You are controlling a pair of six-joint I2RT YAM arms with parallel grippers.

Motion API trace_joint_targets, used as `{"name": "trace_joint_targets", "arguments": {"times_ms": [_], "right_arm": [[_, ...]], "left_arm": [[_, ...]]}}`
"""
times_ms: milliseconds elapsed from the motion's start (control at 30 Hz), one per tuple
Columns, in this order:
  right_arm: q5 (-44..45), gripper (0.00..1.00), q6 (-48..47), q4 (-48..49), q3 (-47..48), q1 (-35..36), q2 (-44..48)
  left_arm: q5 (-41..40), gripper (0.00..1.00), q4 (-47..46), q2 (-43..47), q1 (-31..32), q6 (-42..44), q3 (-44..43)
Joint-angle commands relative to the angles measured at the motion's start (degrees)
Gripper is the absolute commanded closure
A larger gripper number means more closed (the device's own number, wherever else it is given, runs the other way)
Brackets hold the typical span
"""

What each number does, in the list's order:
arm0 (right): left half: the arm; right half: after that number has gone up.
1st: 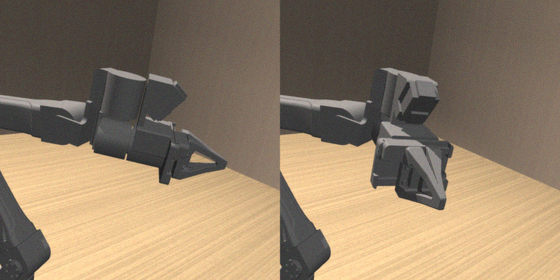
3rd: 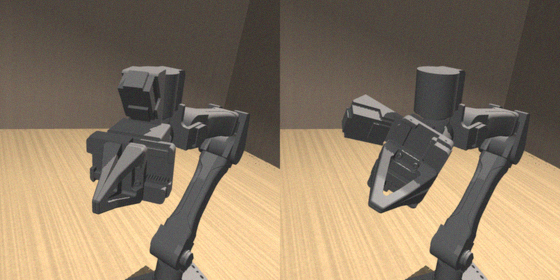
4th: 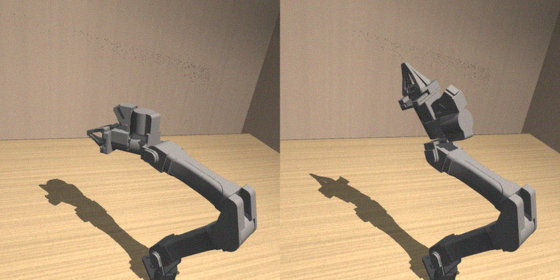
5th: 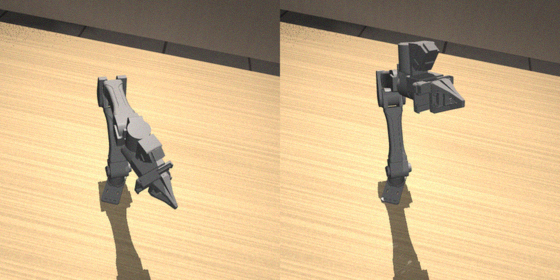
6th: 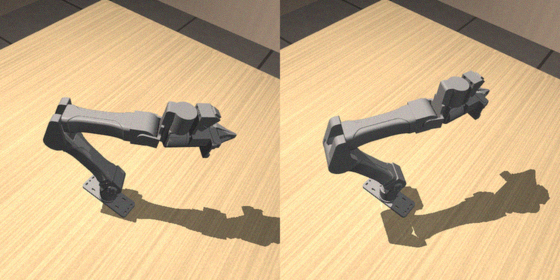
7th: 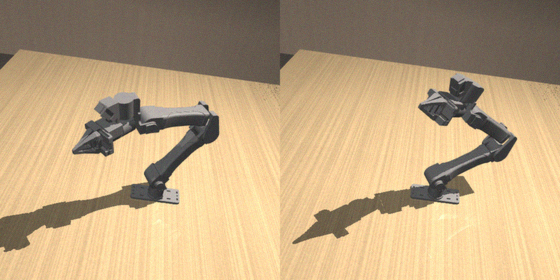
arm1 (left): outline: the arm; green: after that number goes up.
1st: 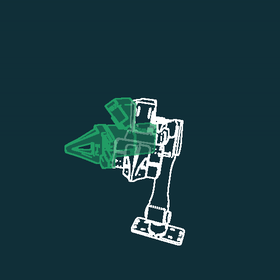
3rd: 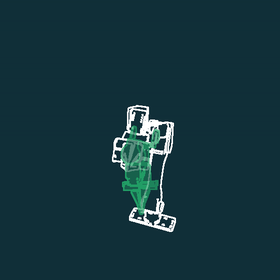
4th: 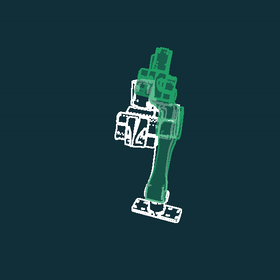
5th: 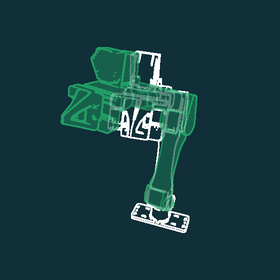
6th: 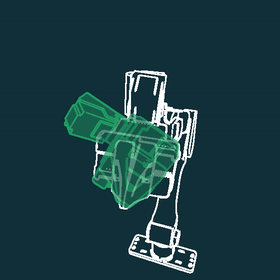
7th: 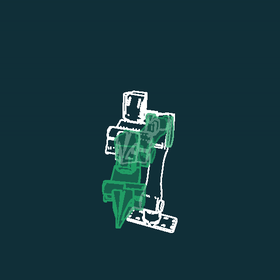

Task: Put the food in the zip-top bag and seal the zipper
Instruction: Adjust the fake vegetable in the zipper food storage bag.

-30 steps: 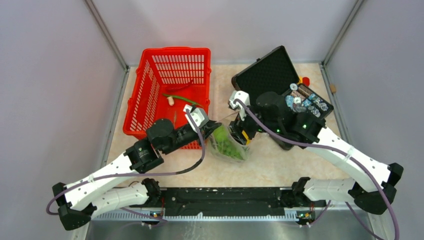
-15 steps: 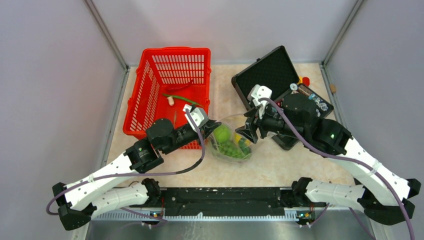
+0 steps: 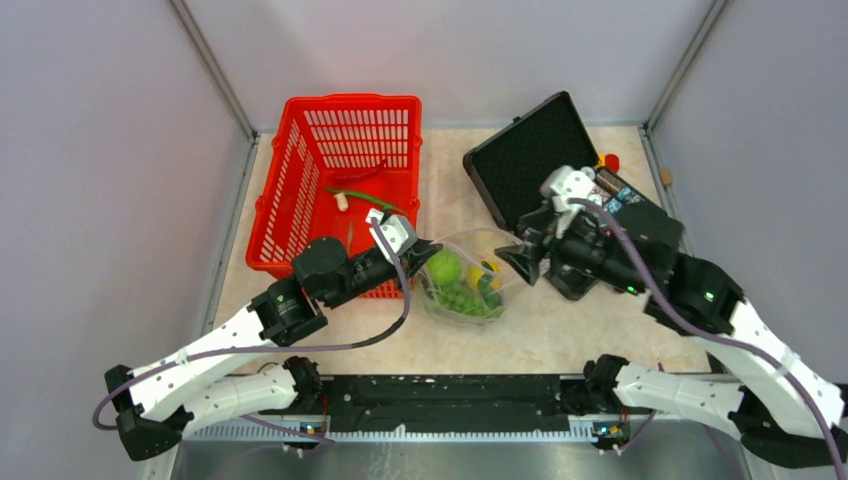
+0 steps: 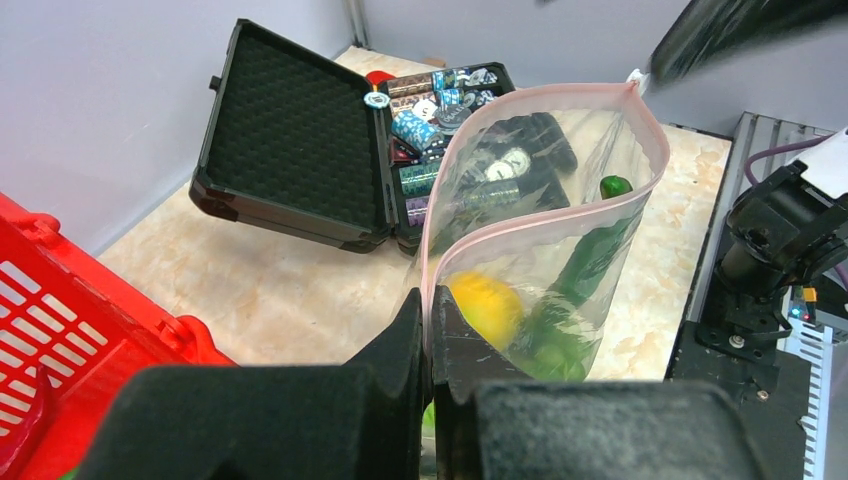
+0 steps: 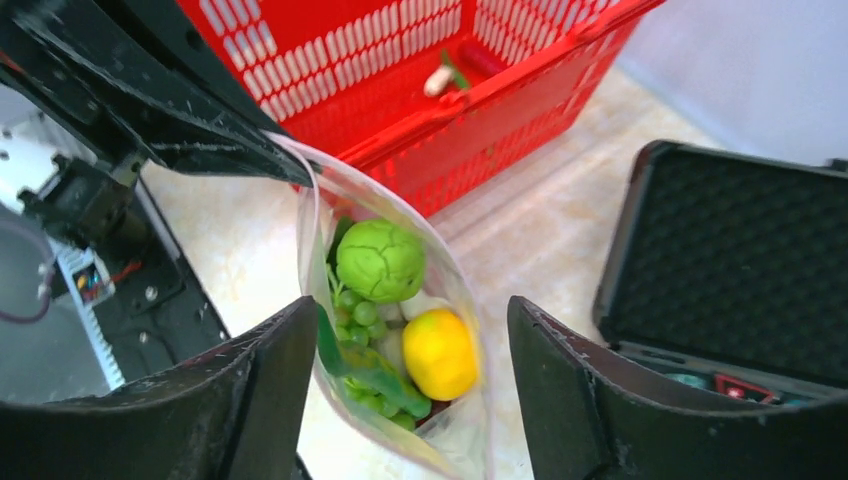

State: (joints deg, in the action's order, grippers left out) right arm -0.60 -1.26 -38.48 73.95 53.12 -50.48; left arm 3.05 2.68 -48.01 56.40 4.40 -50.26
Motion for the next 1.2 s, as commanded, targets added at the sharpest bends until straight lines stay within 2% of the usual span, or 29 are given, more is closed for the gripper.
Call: {"name": "trace_joint_targets", "arguments": {"times_ms": [0,67,133,167,200,333,400,500,600,733,867,1000,1033,1167], "right_arm": [[7.7,0.32,0.8,3.2,0.6,-0.4,7.5],[6.5,0.37,0.8,0.7,0.1,-0.4,8.3],[14.1,0.4,3.1,-3.7,-0.8,-0.5,9.5],[16.9,0.37,4.1,-4.0,-2.0,-0.4,10.9],[16.0,0.36,4.3,-3.0,-3.7,-0.4,13.1],[1.4,0.36,5.5,4.3,-7.3,-0.5,16.2],[1.3,0.4,6.8,5.0,-6.1,-0.4,12.3],[-4.9,0.47,4.6,5.6,-2.8,-0.5,4.5],[-6.9,0.56,2.1,4.8,0.3,-0.5,-0.6],[-8.8,0.6,-0.9,2.8,1.5,-0.4,-3.9],[-10.3,0.54,-0.1,3.7,0.2,-0.4,-3.1],[-9.9,0.57,0.2,3.2,-1.3,-0.5,-1.2],[-9.6,0.59,0.0,2.5,-1.6,-0.5,-1.2],[-9.2,0.77,0.1,1.6,-2.8,-0.5,-1.2]], "left_arm": [[-1.7,1.0,-6.8,0.8,-0.2,-0.1,-2.7],[-2.0,1.0,-6.8,0.7,-0.2,0.0,-2.9],[-2.5,1.0,-6.6,0.6,-0.2,0.1,-3.2],[-2.5,1.0,-6.5,0.7,-0.2,0.1,-3.4],[-2.5,1.0,-6.5,0.7,-0.2,0.1,-3.4],[-2.4,1.0,-6.4,-0.2,-0.7,0.2,-3.8],[-1.8,1.0,-6.2,-0.6,-0.7,0.2,-4.2],[-1.5,1.0,-6.4,-0.7,-0.8,-0.1,-4.2],[-0.9,1.0,-6.4,-0.8,-0.8,-0.4,-4.4],[-0.7,1.0,-6.6,-1.0,-0.8,-0.4,-4.4],[-0.4,1.0,-6.2,-1.1,-0.9,-0.1,-4.6],[-0.3,1.0,-6.1,-0.7,-0.9,-0.2,-4.4],[-0.3,1.0,-6.2,-0.5,-0.9,-0.2,-4.3],[-0.4,1.0,-5.8,0.0,-0.9,-0.2,-4.1]]}}
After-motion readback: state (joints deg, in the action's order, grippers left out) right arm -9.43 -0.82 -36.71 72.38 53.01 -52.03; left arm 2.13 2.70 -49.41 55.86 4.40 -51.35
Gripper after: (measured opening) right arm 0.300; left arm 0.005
